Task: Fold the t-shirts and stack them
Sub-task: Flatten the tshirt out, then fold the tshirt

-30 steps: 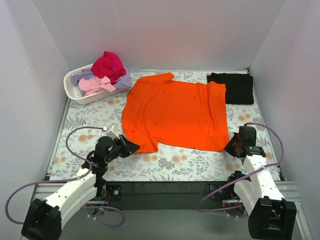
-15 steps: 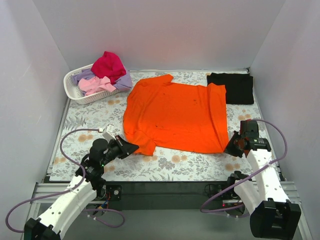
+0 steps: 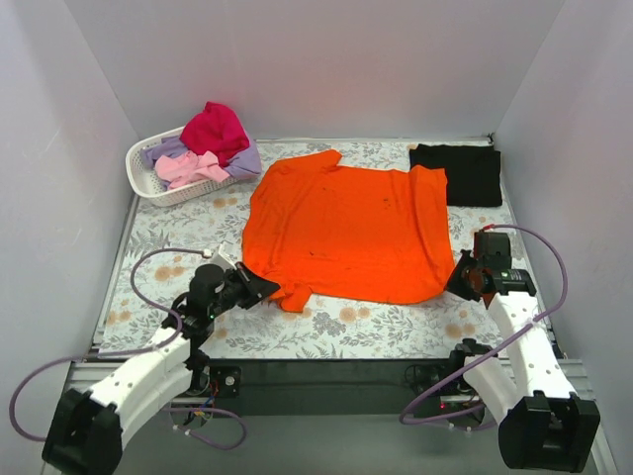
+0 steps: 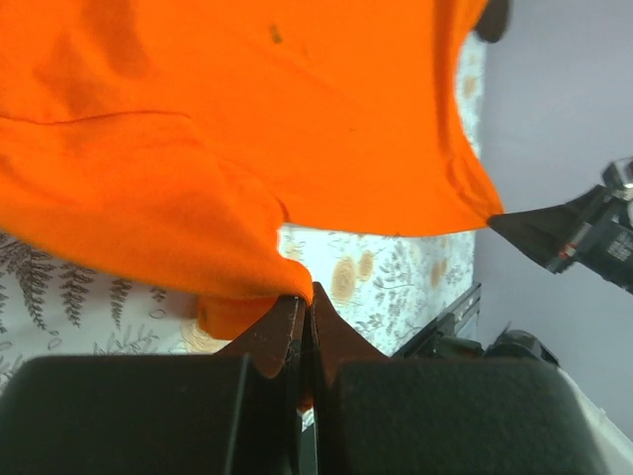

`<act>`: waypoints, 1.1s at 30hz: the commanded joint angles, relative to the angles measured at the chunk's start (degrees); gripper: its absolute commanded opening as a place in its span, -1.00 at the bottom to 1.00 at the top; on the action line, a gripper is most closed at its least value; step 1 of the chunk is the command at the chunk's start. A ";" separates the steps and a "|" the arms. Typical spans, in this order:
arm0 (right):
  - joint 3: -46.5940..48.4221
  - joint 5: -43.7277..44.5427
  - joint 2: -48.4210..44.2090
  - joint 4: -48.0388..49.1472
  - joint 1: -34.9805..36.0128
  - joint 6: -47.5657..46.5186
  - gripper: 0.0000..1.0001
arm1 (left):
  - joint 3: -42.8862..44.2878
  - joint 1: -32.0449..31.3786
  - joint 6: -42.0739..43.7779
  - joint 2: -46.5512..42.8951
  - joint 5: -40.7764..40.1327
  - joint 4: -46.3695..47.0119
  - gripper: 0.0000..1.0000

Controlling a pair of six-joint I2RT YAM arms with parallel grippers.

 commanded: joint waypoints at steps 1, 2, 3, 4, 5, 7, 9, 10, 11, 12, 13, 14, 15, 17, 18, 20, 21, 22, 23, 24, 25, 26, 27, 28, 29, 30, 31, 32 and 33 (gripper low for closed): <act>-2.92 -2.35 1.17 9.59 0.18 1.22 -0.97 | 2.04 -0.04 -0.62 11.21 2.00 12.10 -1.00; -3.46 -3.74 1.34 10.99 0.18 1.93 -0.97 | 2.48 0.14 -0.70 13.24 2.18 15.43 -1.00; -3.98 -4.36 1.60 14.58 0.18 2.02 -0.97 | 3.70 0.14 -0.53 16.48 2.01 16.68 -1.00; -3.81 -4.37 2.13 15.83 0.27 2.19 -0.97 | 4.58 0.23 0.52 17.81 1.57 17.30 -1.00; -3.38 -3.76 3.79 16.71 0.18 1.94 -0.97 | 5.64 0.23 1.22 19.13 0.78 17.13 -1.00; -2.41 -2.62 5.99 19.88 0.18 1.15 -0.97 | 9.50 0.32 2.63 22.56 -0.72 16.78 -1.00; -0.92 -1.57 9.77 24.16 0.18 0.27 -0.97 | 12.49 0.58 3.77 25.98 -0.55 17.83 -1.00; -0.39 -0.43 11.17 24.97 0.18 0.00 -0.97 | 13.55 1.45 4.21 27.31 -0.37 18.18 -1.00; 0.57 0.28 14.41 25.77 0.18 -0.78 -0.97 | 14.34 1.98 4.48 28.45 -0.19 18.88 -1.00; 2.67 0.72 16.18 26.38 0.27 -1.31 -0.97 | 15.05 2.68 5.35 30.99 0.07 19.50 -1.00; 3.82 1.25 17.94 27.96 0.18 -1.67 -0.97 | 16.53 4.43 5.71 32.49 1.20 19.85 -1.00; 4.79 1.51 21.35 28.67 0.27 -2.63 -0.97 | 17.42 5.40 6.23 34.07 2.61 20.38 -1.00; 6.80 1.69 23.12 29.20 0.18 -3.07 -0.97 | 18.38 6.20 7.11 36.87 3.84 20.99 -1.00; 8.57 2.74 28.12 30.78 0.18 -3.86 -0.97 | 20.66 7.70 7.82 39.44 5.52 22.22 -1.00; 9.45 3.27 29.72 30.96 0.18 -4.56 -0.97 | 21.37 8.13 8.17 41.45 5.87 22.49 -1.00; 11.91 4.50 33.66 31.83 0.18 -5.36 -0.97 | 23.91 8.49 9.49 43.48 6.31 22.67 -1.00; 12.62 5.03 34.73 32.10 0.18 -5.97 -0.97 | 24.80 8.66 10.01 45.58 6.66 22.58 -1.00; 13.84 5.12 35.78 32.36 0.18 -6.15 -0.97 | 25.94 8.84 11.15 46.73 7.10 22.41 -1.00; 14.64 5.38 37.54 32.80 0.18 -6.59 -0.97 | 26.82 8.93 11.68 47.87 7.45 22.58 -1.00; 15.34 5.65 38.51 32.81 0.27 -6.94 -0.97 | 28.66 9.02 12.04 49.97 7.45 22.41 -1.00; 16.83 5.82 40.17 32.81 0.18 -7.64 -0.97 | 29.55 9.28 13.08 51.13 7.63 22.23 -1.00; 17.45 5.82 40.89 32.81 0.27 -7.91 -0.97 | 30.51 9.37 13.53 53.14 7.98 21.71 -1.00; 18.15 6.17 41.33 32.81 0.18 -8.00 -0.97 | 32.44 9.54 13.79 54.12 7.81 21.35 -1.00; 18.68 6.26 41.77 32.81 0.27 -8.00 -0.97 | 33.15 9.89 13.97 55.08 7.89 21.00 -1.00; 19.64 6.18 42.38 32.81 0.18 -8.00 -0.97 | 33.85 10.16 14.06 55.88 8.42 21.00 -1.00; 20.18 5.83 42.65 32.81 0.18 -8.09 -0.97 | 34.99 10.51 14.15 57.10 9.03 20.82 -1.00; 20.62 5.91 42.74 32.81 0.18 -8.26 -0.97 | 35.61 10.86 14.15 57.46 8.77 20.56 -1.00; 21.06 6.17 42.56 32.81 0.18 -8.52 -0.97 | 36.31 11.12 14.50 58.07 8.69 19.69 -1.00; 21.32 6.78 42.48 32.81 0.18 -8.61 -0.97 | 36.93 11.39 14.59 58.43 8.68 19.16 -1.00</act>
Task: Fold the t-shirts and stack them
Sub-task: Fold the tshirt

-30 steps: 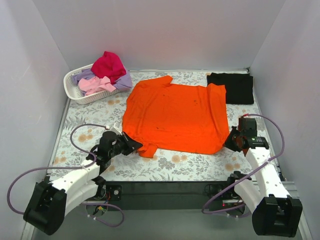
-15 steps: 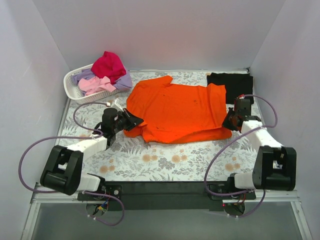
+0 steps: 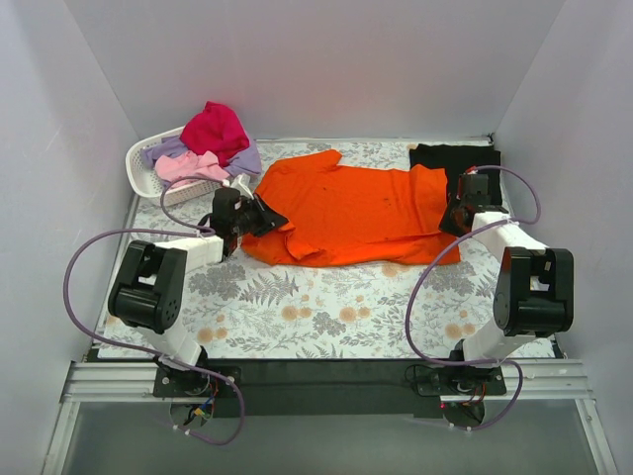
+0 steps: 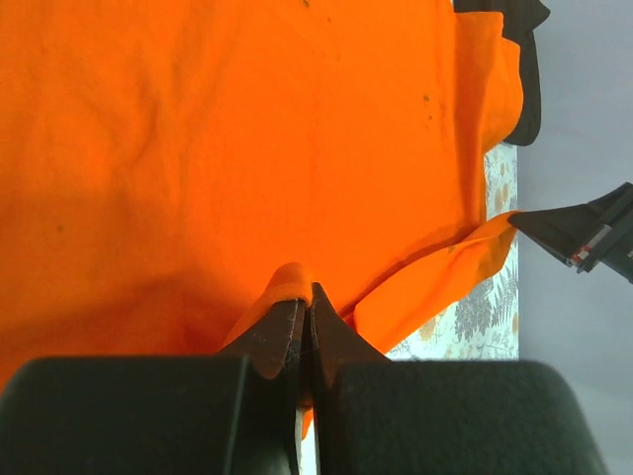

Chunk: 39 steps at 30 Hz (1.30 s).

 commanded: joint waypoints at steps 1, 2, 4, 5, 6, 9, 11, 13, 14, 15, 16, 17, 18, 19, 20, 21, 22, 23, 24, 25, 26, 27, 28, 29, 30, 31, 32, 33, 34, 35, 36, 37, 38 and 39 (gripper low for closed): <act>3.55 2.35 -0.60 2.36 0.16 -1.58 -0.97 | 4.23 1.57 2.30 0.16 0.86 -1.74 -1.00; 3.90 2.44 -0.61 2.36 0.16 -1.84 -0.97 | 4.77 1.84 2.39 0.77 0.95 -2.70 -1.00; 4.17 2.71 -0.61 2.36 0.16 -2.01 -0.97 | 6.35 2.37 2.92 1.30 1.38 -3.15 -1.00; 4.34 2.71 -0.43 2.36 0.16 -2.19 -0.97 | 6.88 2.28 3.01 1.92 1.39 -3.24 -1.00; 4.61 2.97 -0.34 2.36 0.25 -2.28 -0.97 | 7.58 2.46 3.62 2.36 1.73 -3.24 -1.00; 5.49 3.15 0.80 2.36 0.25 -2.54 -0.97 | 11.53 2.46 5.90 5.60 3.40 -5.17 -1.00; 5.84 2.88 1.94 2.36 0.25 -2.63 -0.97 | 15.47 2.63 7.31 8.76 4.46 -8.05 -1.00; 6.28 2.36 2.82 2.36 0.16 -2.72 -0.97 | 18.64 2.81 8.80 11.40 4.81 -10.78 -1.00; 6.37 2.36 3.08 2.36 0.16 -2.72 -0.97 | 18.66 2.81 9.16 12.11 4.73 -11.41 -1.00; 6.45 2.36 3.26 2.36 0.16 -2.81 -0.97 | 19.97 3.07 9.33 12.73 4.29 -11.76 -1.00; 6.54 2.36 3.52 2.36 0.16 -2.81 -0.97 | 20.33 3.33 9.34 13.17 3.94 -11.85 -1.00; 6.63 2.44 3.61 2.36 0.16 -2.89 -0.97 | 20.77 3.51 9.34 14.04 3.67 -11.85 -1.00; 6.63 2.70 3.61 2.36 0.16 -2.98 -0.97 | 21.38 4.03 9.34 14.40 3.41 -11.85 -1.00; 6.72 2.79 3.70 2.36 0.16 -3.07 -0.97 | 21.73 4.21 9.08 15.18 3.15 -12.03 -1.00; 6.72 2.79 3.88 2.36 0.16 -3.16 -0.97 | 22.00 4.30 8.99 15.54 2.97 -12.03 -1.00; 6.72 2.88 3.96 2.45 0.16 -3.25 -0.97 | 22.70 4.65 9.07 16.07 3.32 -12.12 -1.00; 6.63 2.88 4.05 2.36 0.16 -3.25 -0.97 | 23.14 4.66 8.99 16.42 3.41 -12.29 -1.00; 6.72 3.06 4.23 2.36 0.16 -3.33 -0.97 | 23.40 4.74 8.99 17.38 3.49 -12.29 -1.00; 6.55 3.23 4.23 2.36 0.25 -3.42 -0.97 | 23.84 4.66 9.07 17.91 3.93 -12.29 -1.00; 6.54 3.32 4.49 2.36 0.16 -3.42 -0.97 | 24.54 4.74 9.16 18.35 4.28 -12.29 -1.00; 6.54 3.41 4.58 2.36 0.16 -3.51 -0.97 | 25.07 4.74 9.34 19.23 4.46 -12.12 -1.00; 6.46 3.67 4.58 2.36 0.16 -3.51 -0.97 | 25.51 4.74 9.68 19.67 4.64 -12.20 -1.00; 6.46 3.67 4.58 2.36 0.16 -3.68 -0.97 | 26.56 4.66 9.86 20.02 4.90 -12.20 -1.00; 6.37 3.93 4.49 2.36 0.16 -3.60 -0.97 | 27.09 4.74 9.95 20.81 4.90 -12.47 -1.00; 6.28 4.29 4.41 2.36 0.16 -3.69 -0.97 | 27.53 4.74 10.30 21.17 4.99 -12.47 -1.00; 6.11 4.29 4.23 2.36 0.16 -3.69 -0.97 | 27.97 4.66 10.39 21.52 5.16 -12.47 -1.00; 6.19 4.38 4.23 2.36 0.16 -3.69 -0.97 | 28.67 4.74 10.48 21.78 4.99 -12.56 -1.00; 6.45 4.29 4.14 2.36 0.16 -3.77 -0.97 | 28.94 4.74 10.57 21.96 4.73 -12.64 -1.00; 6.72 4.20 4.23 2.36 0.16 -3.77 -0.97 | 29.12 4.74 10.57 21.96 4.64 -12.56 -1.00; 6.89 4.20 4.23 2.36 0.16 -3.86 -0.97 | 29.29 4.74 10.48 21.96 4.55 -12.38 -1.00; 7.07 4.20 4.23 2.36 0.16 -3.86 -0.97 | 29.30 4.66 10.39 21.87 4.46 -12.29 -1.00; 7.33 4.29 4.58 2.36 0.25 -3.95 -0.97 | 29.12 4.74 10.13 21.79 4.46 -11.86 -1.00; 7.42 4.29 4.67 2.36 0.16 -4.04 -0.97 | 28.77 4.74 9.95 21.35 4.38 -11.77 -1.00; 7.34 4.29 4.67 2.36 0.16 -4.04 -0.97 | 28.25 4.83 9.78 21.00 4.29 -11.42 -1.00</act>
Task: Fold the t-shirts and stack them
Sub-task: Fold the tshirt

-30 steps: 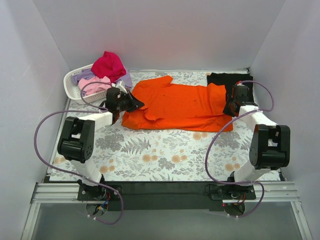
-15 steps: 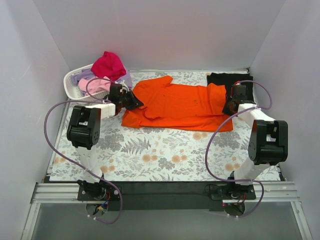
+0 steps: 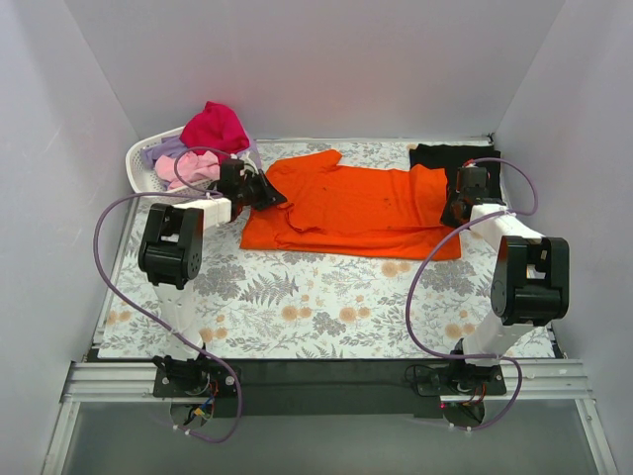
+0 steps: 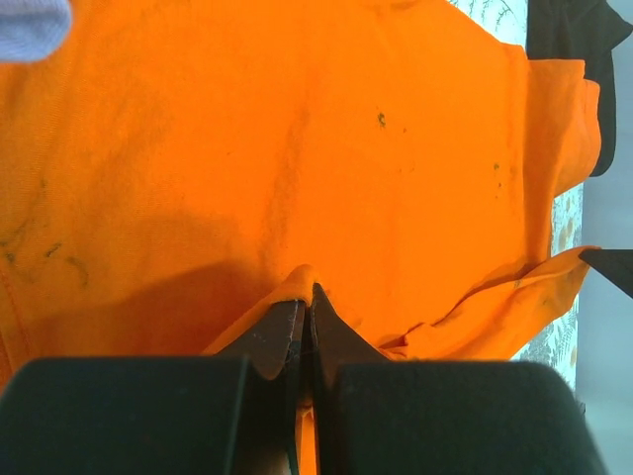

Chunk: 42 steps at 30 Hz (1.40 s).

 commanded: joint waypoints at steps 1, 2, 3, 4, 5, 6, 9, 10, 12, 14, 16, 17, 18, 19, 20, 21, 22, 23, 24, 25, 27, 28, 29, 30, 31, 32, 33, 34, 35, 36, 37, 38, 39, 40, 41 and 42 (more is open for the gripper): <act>2.57 1.10 0.30 1.27 0.16 -0.63 -0.97 | 0.18 0.26 0.10 -2.72 -0.04 1.98 -1.00; 2.66 1.18 0.21 1.27 0.16 -0.80 -0.97 | -0.44 0.18 -0.08 -3.16 -0.30 2.60 -1.00; 2.66 1.19 0.30 1.27 0.16 -0.80 -0.97 | -1.40 0.17 -0.26 -3.69 -0.48 3.13 -1.00; 2.92 1.19 0.47 1.27 0.16 -0.89 -0.97 | -1.84 0.35 -0.43 -4.56 -0.57 4.26 -1.00; 2.92 1.10 0.47 1.27 0.16 -0.80 -0.97 | -2.20 0.35 -0.78 -4.83 -0.57 4.71 -1.00; 3.10 0.92 0.65 1.27 0.16 -0.80 -0.97 | -2.55 0.26 -0.96 -5.18 -0.66 5.24 -1.00; 3.45 0.57 1.17 1.27 0.25 -0.80 -0.97 | -2.90 0.44 -1.58 -5.89 -0.83 6.21 -1.00; 3.36 0.57 1.44 1.27 0.25 -0.80 -0.97 | -3.34 0.61 -1.67 -6.33 -1.01 6.91 -1.00; 3.36 0.48 1.61 1.27 0.25 -0.89 -0.97 | -4.04 0.79 -2.63 -6.86 -1.01 7.87 -1.00; 3.36 0.57 1.70 1.27 0.34 -0.89 -0.97 | -5.19 0.97 -3.07 -7.65 -1.27 9.63 -1.00; 3.45 0.57 1.70 1.27 0.34 -0.89 -0.97 | -5.63 1.32 -3.51 -7.82 -1.45 10.25 -1.00; 3.45 0.48 1.70 1.27 0.34 -0.89 -0.97 | -5.37 1.40 -3.51 -7.65 -1.36 10.17 -1.00; 3.36 0.48 1.70 1.27 0.34 -0.89 -0.97 | -5.28 1.49 -3.51 -7.56 -1.27 10.08 -1.00; 3.36 0.48 1.62 1.27 0.34 -0.89 -0.97 | -5.36 1.49 -3.51 -7.39 -1.10 10.34 -1.00; 3.36 0.48 1.70 1.27 0.34 -0.89 -0.97 | -5.36 1.58 -3.51 -7.30 -0.92 10.43 -1.00; 3.36 0.48 1.70 1.27 0.34 -0.98 -0.97 | -5.28 1.58 -3.51 -7.21 -0.83 10.43 -1.00; 3.36 0.48 1.70 1.27 0.42 -0.89 -0.97 | -5.36 1.67 -3.51 -7.04 -0.83 10.52 -1.00; 3.36 0.57 1.62 1.27 0.43 -0.89 -0.97 | -5.36 1.67 -3.51 -6.95 -1.09 10.60 -1.00; 3.19 0.74 1.44 1.53 0.43 -0.89 -0.97 | -5.28 1.84 -3.51 -6.86 -1.18 10.69 -1.00; 3.01 0.83 1.27 1.70 0.43 -0.89 -0.97 | -5.19 1.84 -3.51 -6.60 -1.10 10.78 -1.00; 3.18 0.75 1.44 1.71 0.43 -0.89 -0.97 | -4.32 1.93 -3.34 -5.98 -0.40 10.52 -1.00; 3.10 0.66 1.53 1.71 0.43 -0.89 -0.97 | -3.87 2.02 -3.16 -5.11 0.13 9.91 -1.00; 3.18 0.48 1.61 1.62 0.43 -0.89 -0.97 | -3.35 1.93 -2.99 -4.75 0.57 9.55 -1.00; 3.18 0.31 1.79 1.62 0.43 -0.89 -0.97 | -2.91 2.02 -2.98 -4.40 1.10 9.38 -0.96; 3.27 0.13 1.79 1.62 0.43 -0.89 -0.97 | -2.82 2.02 -2.98 -4.14 1.19 9.37 -0.81; 3.36 -0.04 1.70 1.62 0.43 -0.98 -0.97 | -2.81 2.02 -3.07 -4.22 1.19 9.29 -0.38; 3.36 -0.48 1.44 1.62 0.43 -1.07 -0.97 | -2.90 2.02 -2.90 -4.39 0.93 9.29 -0.18; 3.36 -0.92 1.27 1.70 0.43 -1.24 -0.97 | -3.16 2.02 -2.81 -5.35 0.66 9.29 -0.01; 3.36 -1.45 1.00 1.71 0.43 -1.85 -0.88 | -3.25 2.02 -2.55 -5.89 0.57 9.20 0.16; 3.27 -2.84 0.04 1.71 0.43 -2.21 -0.73 | -3.34 1.93 -2.02 -6.59 0.31 9.02 0.50; 3.19 -3.55 -0.49 1.79 0.43 -2.56 -0.59 | -3.86 1.93 -1.67 -8.51 0.05 8.85 0.70; 2.92 -4.26 -1.19 2.49 0.43 -3.08 -0.35 | -4.30 1.93 -1.32 -9.48 -0.13 8.93 0.76; 1.88 -5.48 -1.98 3.02 0.51 -3.26 -0.25 | -4.83 1.93 -1.05 -10.63 -0.22 8.85 0.82; 1.52 -5.84 -3.73 3.37 0.51 -3.35 -0.17 | -5.45 1.85 -0.36 -13.16 -0.91 8.67 0.83; 1.08 -5.93 -4.53 3.81 0.51 -3.53 0.02 | -7.19 1.84 -0.09 -14.58 -1.44 8.32 0.83; 0.73 -5.76 -5.32 3.81 0.51 -3.70 0.13 | -8.51 1.50 0.18 -16.25 -2.49 7.88 0.84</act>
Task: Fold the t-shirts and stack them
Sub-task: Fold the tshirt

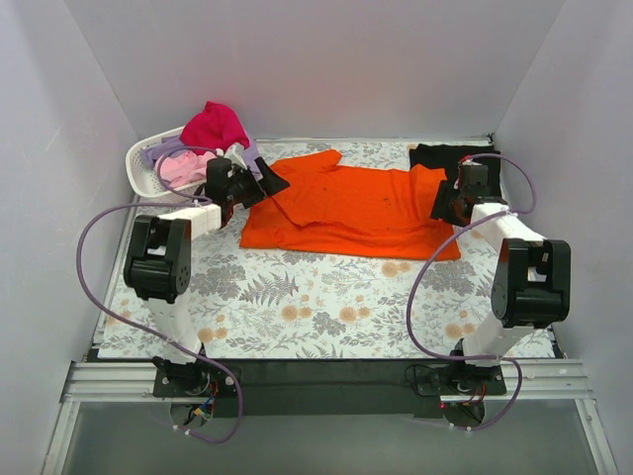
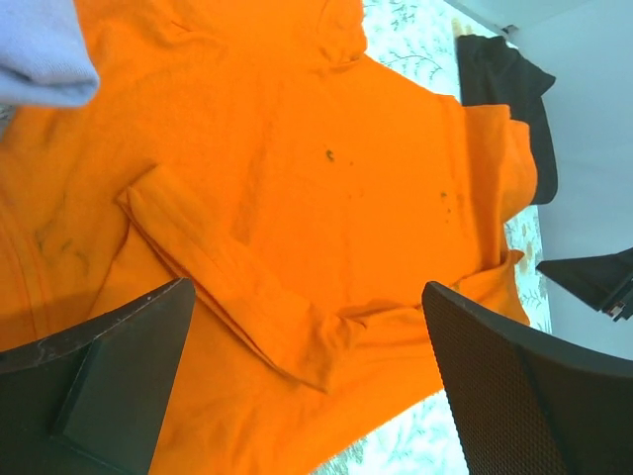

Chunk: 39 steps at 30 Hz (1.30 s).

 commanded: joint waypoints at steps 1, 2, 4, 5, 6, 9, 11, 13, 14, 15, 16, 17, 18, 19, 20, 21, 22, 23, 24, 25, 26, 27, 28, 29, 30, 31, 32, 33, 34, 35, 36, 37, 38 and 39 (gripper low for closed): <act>-0.89 -1.54 -6.57 3.49 0.40 -1.58 0.21 | -3.91 -0.45 3.02 -12.55 -3.43 -1.03 0.85; -1.24 -1.45 -7.19 3.49 0.40 -1.76 0.31 | -7.41 -0.89 3.63 -14.50 -7.28 -1.56 0.85; -2.65 -0.84 -9.21 3.57 0.40 -1.67 0.36 | -11.20 -2.47 4.51 -20.20 -12.30 -4.19 0.86; -3.00 -1.01 -9.83 3.57 0.40 -1.50 0.38 | -12.79 -2.91 4.61 -22.15 -17.72 -5.25 0.86; -3.44 -1.36 -10.79 3.75 0.40 -1.41 0.39 | -16.20 -3.35 4.26 -23.82 -19.86 -6.30 0.85; -5.29 -2.76 -12.38 4.45 0.40 -0.88 0.40 | -22.01 -3.44 2.59 -30.23 -27.93 -10.52 0.84; -7.12 -3.12 -13.08 5.33 0.40 -0.62 0.40 | -24.13 -3.44 2.41 -31.56 -30.16 -13.86 0.83; -8.27 -3.12 -13.79 6.03 0.32 -0.53 0.40 | -26.94 -3.36 2.58 -32.54 -32.62 -14.75 0.74; -9.06 -3.12 -13.96 6.12 0.40 -0.44 0.40 | -27.56 -3.09 2.58 -32.54 -33.15 -14.67 0.70; -9.59 -3.21 -14.31 6.30 0.32 -0.35 0.41 | -28.18 -2.39 2.32 -32.36 -33.24 -14.66 0.61; -10.03 -3.47 -14.49 6.82 0.32 -0.09 0.41 | -28.97 -2.13 2.32 -31.84 -33.16 -14.66 0.58; -10.56 -3.82 -14.75 7.26 0.40 0.08 0.41 | -29.50 -2.04 2.15 -31.57 -33.42 -14.66 0.57; -11.61 -4.69 -15.28 7.53 0.40 0.09 0.41 | -30.02 -1.77 2.06 -31.31 -33.77 -14.32 0.57; -12.05 -5.05 -15.54 7.88 0.40 0.26 0.41 | -30.46 -1.69 1.88 -30.87 -34.21 -13.97 0.50; -12.41 -5.23 -15.72 8.05 0.40 0.35 0.41 | -31.08 -1.60 1.79 -30.61 -34.39 -13.79 0.49; -13.11 -5.58 -16.16 8.67 0.32 0.44 0.41 | -31.43 -1.51 1.79 -30.43 -34.56 -13.35 0.47; -13.37 -5.67 -16.42 8.85 0.40 0.44 0.41 | -31.70 -1.42 1.88 -30.34 -34.39 -12.39 0.43; -13.46 -5.58 -16.60 8.85 0.40 0.44 0.41 | -31.87 -1.42 1.79 -30.17 -34.21 -12.12 0.40; -13.55 -5.58 -16.77 9.02 0.32 0.44 0.42 | -31.87 -1.33 1.79 -29.99 -34.04 -11.86 0.39; -13.64 -5.58 -16.86 9.02 0.40 0.44 0.42 | -31.79 -1.33 1.88 -29.55 -33.95 -11.33 0.35; -13.64 -5.32 -16.86 8.94 0.32 0.44 0.42 | -31.53 -1.33 1.97 -29.20 -33.69 -11.24 0.35; -13.73 -5.06 -16.95 9.02 0.40 0.44 0.42 | -31.52 -1.33 2.06 -28.59 -33.51 -10.89 0.34; -13.73 -4.18 -16.69 9.02 0.32 0.44 0.42 | -31.35 -1.33 1.97 -28.32 -33.42 -10.62 0.34; -13.73 -3.65 -16.25 9.02 0.32 0.44 0.42 | -31.17 -1.33 2.06 -27.62 -33.25 -10.10 0.33; -13.82 -3.65 -15.90 8.94 0.40 0.44 0.43 | -30.91 -1.33 2.14 -26.48 -32.98 -9.22 0.30; -13.82 -3.73 -15.81 8.94 0.32 0.52 0.42 | -30.65 -1.33 2.23 -26.04 -32.89 -9.13 0.24; -13.90 -3.82 -15.72 9.02 0.32 0.35 0.43 | -30.21 -1.25 2.32 -25.25 -32.81 -9.04 0.23; -13.99 -3.48 -15.81 9.11 0.40 0.44 0.43 | -29.77 -1.33 2.41 -24.55 -32.81 -8.95 0.21; -14.08 -3.12 -15.90 9.11 0.32 0.44 0.43 | -29.68 -1.33 2.50 -24.28 -32.81 -8.78 0.20; -14.08 -2.95 -15.90 9.20 0.32 0.44 0.43 | -29.50 -1.33 2.58 -23.67 -32.81 -8.25 0.13; -14.08 -3.03 -15.72 9.29 0.32 0.44 0.43 | -29.33 -1.33 2.67 -23.14 -32.81 -7.99 -0.02; -14.08 -3.03 -15.55 9.37 0.32 0.44 0.43 | -29.15 -1.33 2.76 -22.52 -32.98 -7.99 -0.29; -13.99 -2.77 -15.20 9.38 0.32 0.44 0.43 | -29.15 -1.33 2.76 -22.26 -33.16 -7.99 -0.34; -13.99 -2.68 -14.76 9.38 0.32 0.44 0.43 | -29.06 -1.33 2.76 -22.08 -33.24 -7.90 -0.42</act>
